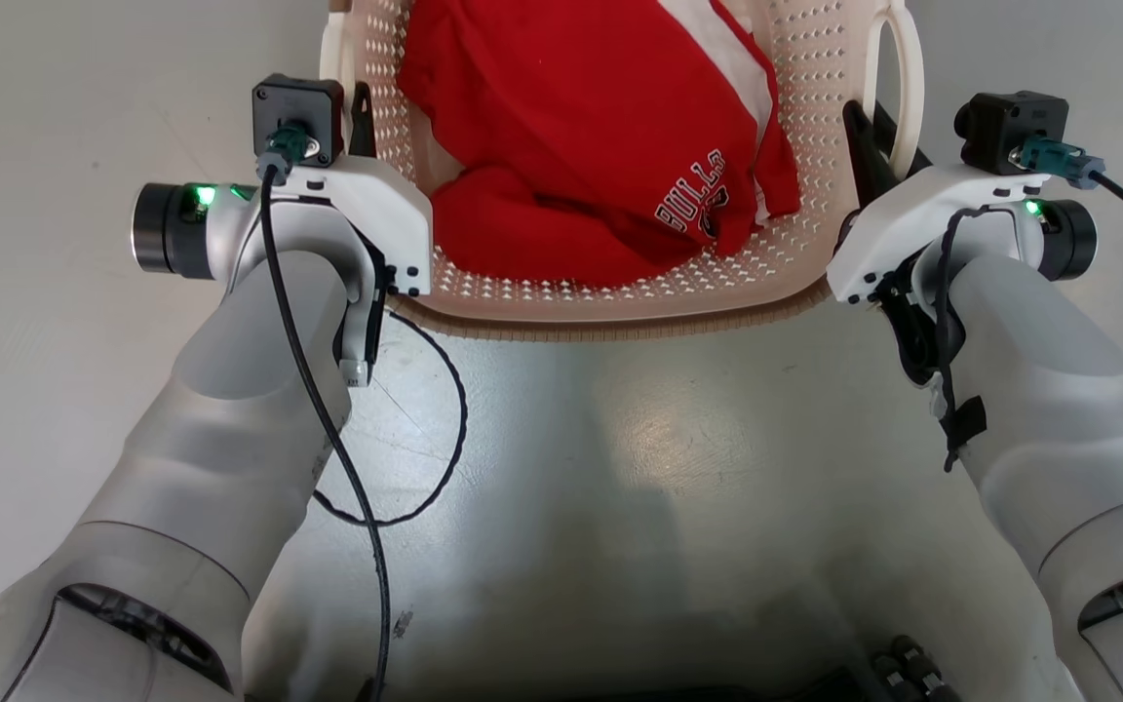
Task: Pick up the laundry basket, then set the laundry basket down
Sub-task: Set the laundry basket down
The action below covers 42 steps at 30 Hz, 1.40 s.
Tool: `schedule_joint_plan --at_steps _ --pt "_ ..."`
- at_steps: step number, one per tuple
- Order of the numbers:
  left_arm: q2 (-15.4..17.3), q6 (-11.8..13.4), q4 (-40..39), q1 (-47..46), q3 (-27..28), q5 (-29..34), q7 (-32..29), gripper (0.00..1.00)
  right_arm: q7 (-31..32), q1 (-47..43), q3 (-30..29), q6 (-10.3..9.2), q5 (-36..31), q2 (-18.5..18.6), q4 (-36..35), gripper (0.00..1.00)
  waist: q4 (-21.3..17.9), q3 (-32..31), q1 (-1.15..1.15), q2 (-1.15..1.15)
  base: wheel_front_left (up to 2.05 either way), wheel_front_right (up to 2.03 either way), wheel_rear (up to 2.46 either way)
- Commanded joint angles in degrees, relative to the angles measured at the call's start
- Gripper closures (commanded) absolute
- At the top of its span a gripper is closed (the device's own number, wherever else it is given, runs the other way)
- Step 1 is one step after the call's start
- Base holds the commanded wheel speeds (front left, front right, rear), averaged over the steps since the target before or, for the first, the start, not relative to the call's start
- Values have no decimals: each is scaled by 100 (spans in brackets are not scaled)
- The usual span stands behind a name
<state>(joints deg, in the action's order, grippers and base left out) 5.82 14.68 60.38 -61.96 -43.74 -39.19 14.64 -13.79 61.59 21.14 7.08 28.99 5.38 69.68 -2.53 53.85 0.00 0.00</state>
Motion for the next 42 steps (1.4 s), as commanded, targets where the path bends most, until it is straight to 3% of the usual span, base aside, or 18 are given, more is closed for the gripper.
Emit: schedule_joint_plan --at_steps 1,25,42 --pt "146 70 -99 -77 147 162 36 100 -120 -175 -28 41 -132 -89 -124 100 4 69 0 0 0 0 0" --pt "7 -152 38 -18 1134 1156 36 100 -120 -295 -877 41 -969 -246 -198 100 -24 215 0 0 0 0 0" --pt "-96 -288 170 -45 1498 1562 36 100 -120 -360 -707 41 -696 -249 -249 100 -87 208 0 0 0 0 0"
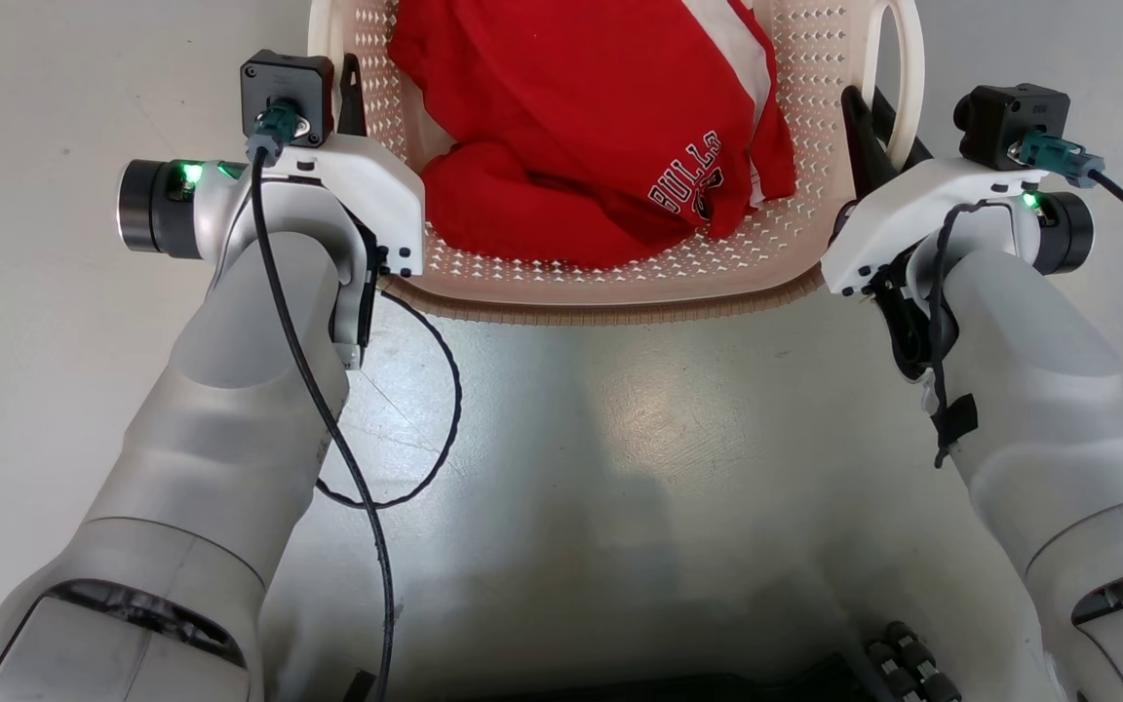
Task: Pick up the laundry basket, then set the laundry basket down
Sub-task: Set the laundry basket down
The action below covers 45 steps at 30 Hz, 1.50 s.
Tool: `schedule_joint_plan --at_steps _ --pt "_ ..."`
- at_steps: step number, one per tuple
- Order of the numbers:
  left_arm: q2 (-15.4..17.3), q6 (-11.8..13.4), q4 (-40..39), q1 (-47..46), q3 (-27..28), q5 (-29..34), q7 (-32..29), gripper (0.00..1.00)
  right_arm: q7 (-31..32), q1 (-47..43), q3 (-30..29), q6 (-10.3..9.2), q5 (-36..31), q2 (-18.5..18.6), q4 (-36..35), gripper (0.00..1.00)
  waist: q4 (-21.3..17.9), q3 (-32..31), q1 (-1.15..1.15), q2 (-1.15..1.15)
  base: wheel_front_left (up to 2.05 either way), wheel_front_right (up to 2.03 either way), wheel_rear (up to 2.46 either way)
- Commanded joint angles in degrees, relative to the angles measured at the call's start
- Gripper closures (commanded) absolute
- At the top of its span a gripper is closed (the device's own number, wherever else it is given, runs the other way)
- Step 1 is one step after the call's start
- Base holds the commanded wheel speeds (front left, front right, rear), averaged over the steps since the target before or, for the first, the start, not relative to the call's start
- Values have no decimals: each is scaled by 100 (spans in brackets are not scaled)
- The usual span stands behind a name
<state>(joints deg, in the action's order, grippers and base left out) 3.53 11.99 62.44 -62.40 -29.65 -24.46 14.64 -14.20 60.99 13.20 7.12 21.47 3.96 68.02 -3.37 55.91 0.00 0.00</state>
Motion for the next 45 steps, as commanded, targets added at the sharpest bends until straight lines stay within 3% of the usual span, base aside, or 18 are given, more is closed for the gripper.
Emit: schedule_joint_plan --at_steps 1,17,19,21,22,24,25,45 --pt "124 -23 -34 -2 105 105 36 100 -80 -296 91 36 59 -108 -78 100 -5 5 0 0 0 0 0" --pt "64 -89 -51 -51 378 347 36 99 -80 -223 31 36 32 -108 -11 100 -6 158 0 0 0 0 0" --pt "51 -90 -52 -40 413 367 36 96 -80 -212 -2 36 8 -108 -3 100 -4 169 0 0 0 0 0" --pt "40 -104 -54 -32 458 377 36 85 -80 -199 -52 36 -23 -108 12 97 -3 180 0 0 0 0 0" --pt "35 -113 -55 -28 478 384 36 71 -80 -196 -81 36 -33 -108 27 87 1 181 0 0 0 0 0" --pt "24 -130 -53 -18 511 402 36 15 -80 -192 -116 36 -55 -108 44 19 7 177 0 0 0 0 0" --pt "20 -135 -58 -13 531 409 36 1 -80 -186 -134 36 -68 -108 42 0 7 174 0 0 0 0 0" --pt "-38 -181 -223 150 905 612 36 0 -80 -340 -499 36 -371 -108 -456 0 -28 -131 0 0 0 0 0"
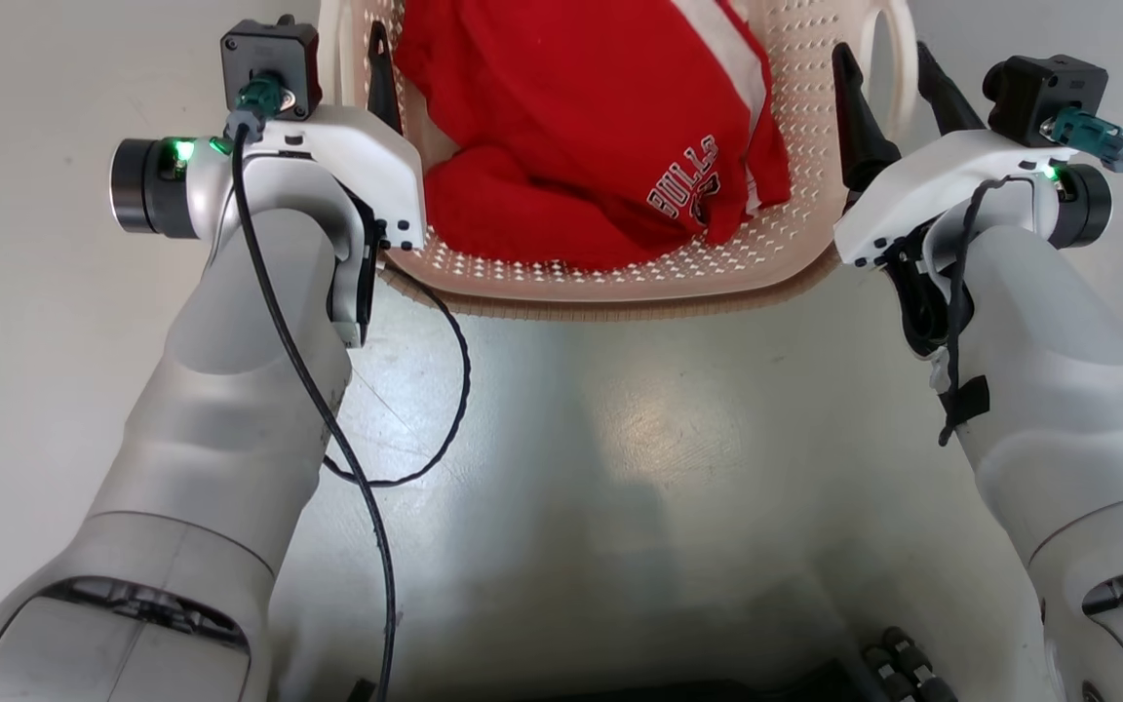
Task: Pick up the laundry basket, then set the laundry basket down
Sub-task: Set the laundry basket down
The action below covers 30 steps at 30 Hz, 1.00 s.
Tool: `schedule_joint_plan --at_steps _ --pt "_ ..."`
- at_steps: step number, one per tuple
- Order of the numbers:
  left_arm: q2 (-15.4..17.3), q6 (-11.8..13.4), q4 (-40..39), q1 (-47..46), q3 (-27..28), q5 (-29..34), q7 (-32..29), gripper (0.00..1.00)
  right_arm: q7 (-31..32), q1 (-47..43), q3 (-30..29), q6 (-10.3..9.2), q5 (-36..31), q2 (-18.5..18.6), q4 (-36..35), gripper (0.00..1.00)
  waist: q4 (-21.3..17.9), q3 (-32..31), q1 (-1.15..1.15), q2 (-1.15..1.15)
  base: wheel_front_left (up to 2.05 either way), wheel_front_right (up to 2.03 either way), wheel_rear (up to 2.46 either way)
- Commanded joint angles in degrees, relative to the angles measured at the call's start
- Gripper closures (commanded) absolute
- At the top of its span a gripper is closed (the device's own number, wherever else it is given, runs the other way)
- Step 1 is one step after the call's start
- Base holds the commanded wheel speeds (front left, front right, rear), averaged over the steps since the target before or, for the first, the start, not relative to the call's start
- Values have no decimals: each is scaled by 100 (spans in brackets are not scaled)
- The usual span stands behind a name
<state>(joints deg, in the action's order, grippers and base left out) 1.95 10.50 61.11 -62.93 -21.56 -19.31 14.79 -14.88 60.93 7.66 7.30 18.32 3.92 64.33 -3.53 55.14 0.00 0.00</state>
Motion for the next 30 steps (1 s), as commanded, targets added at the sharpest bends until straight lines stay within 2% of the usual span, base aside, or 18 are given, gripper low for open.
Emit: schedule_joint_plan --at_steps 1,7,14,22,26,30 --pt "118 -40 -108 233 118 106 21 0 -12 -361 30 19 -76 -104 -124 0 -15 -106 0 0 0 0 0" --pt "108 -78 -161 444 217 127 21 0 -12 -527 -61 19 -160 -104 -310 0 -29 -455 0 0 0 0 0" --pt "97 -145 -409 883 406 93 21 0 -12 -905 -171 19 -353 -104 -633 0 -22 -1173 0 0 0 0 0" --pt "94 -322 -707 1666 575 -12 21 0 -12 -1558 -232 19 -623 -104 -887 0 -57 -2253 0 0 0 0 0" --pt "94 -332 -915 2125 717 -3 21 0 -12 -1908 -263 19 -810 -104 -987 0 -66 -2845 0 0 0 0 0" --pt "93 -456 -1106 2709 908 78 21 0 -12 -2337 -393 19 -957 -104 -1152 0 -86 -3577 0 0 0 0 0"
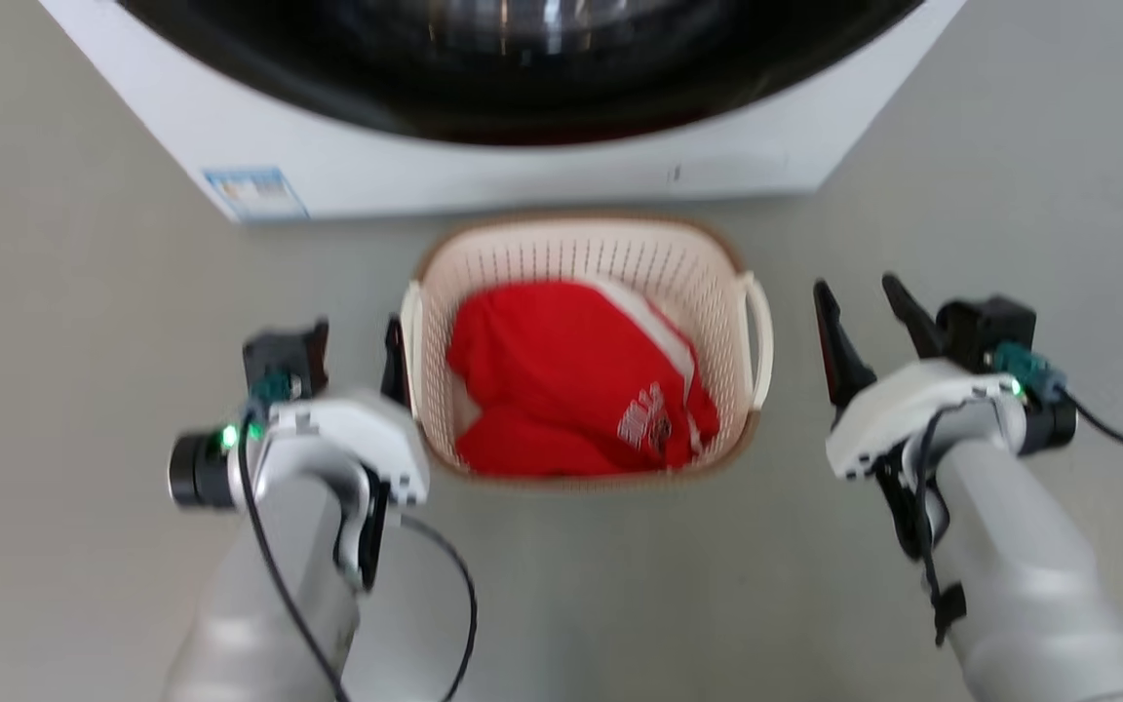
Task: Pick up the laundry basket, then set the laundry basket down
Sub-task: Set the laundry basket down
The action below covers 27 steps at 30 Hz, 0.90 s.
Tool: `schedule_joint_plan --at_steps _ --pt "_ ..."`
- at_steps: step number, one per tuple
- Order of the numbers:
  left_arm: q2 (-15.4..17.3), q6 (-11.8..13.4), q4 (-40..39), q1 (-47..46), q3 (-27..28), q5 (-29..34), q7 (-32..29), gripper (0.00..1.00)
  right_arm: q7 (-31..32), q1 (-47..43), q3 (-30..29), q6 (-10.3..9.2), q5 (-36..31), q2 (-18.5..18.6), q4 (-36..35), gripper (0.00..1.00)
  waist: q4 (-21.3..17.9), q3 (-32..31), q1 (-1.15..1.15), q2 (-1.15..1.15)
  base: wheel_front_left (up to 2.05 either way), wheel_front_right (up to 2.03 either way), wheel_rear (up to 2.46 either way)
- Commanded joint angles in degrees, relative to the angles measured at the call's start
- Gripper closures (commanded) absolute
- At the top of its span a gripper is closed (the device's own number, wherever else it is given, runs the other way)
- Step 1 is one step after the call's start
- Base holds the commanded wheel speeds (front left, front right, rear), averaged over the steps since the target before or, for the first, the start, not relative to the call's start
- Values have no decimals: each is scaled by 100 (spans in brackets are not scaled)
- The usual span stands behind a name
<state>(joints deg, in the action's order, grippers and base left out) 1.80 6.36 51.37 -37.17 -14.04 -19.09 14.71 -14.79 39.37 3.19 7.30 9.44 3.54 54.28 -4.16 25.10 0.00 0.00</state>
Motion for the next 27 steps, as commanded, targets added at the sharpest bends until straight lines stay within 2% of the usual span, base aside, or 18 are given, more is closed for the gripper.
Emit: schedule_joint_plan --at_steps 1,15,27 --pt "109 -74 -172 237 193 72 29 0 -21 -269 10 19 -109 -67 -185 0 -15 -708 0 0 0 0 0" --pt "108 -442 -841 1695 810 226 29 0 -21 -1546 -396 19 -596 -67 -977 0 75 -2254 0 0 0 0 0" --pt "108 -571 -1711 2539 1213 236 29 0 -21 -2202 -438 19 -683 -30 -1766 0 112 -2580 0 0 0 0 0"
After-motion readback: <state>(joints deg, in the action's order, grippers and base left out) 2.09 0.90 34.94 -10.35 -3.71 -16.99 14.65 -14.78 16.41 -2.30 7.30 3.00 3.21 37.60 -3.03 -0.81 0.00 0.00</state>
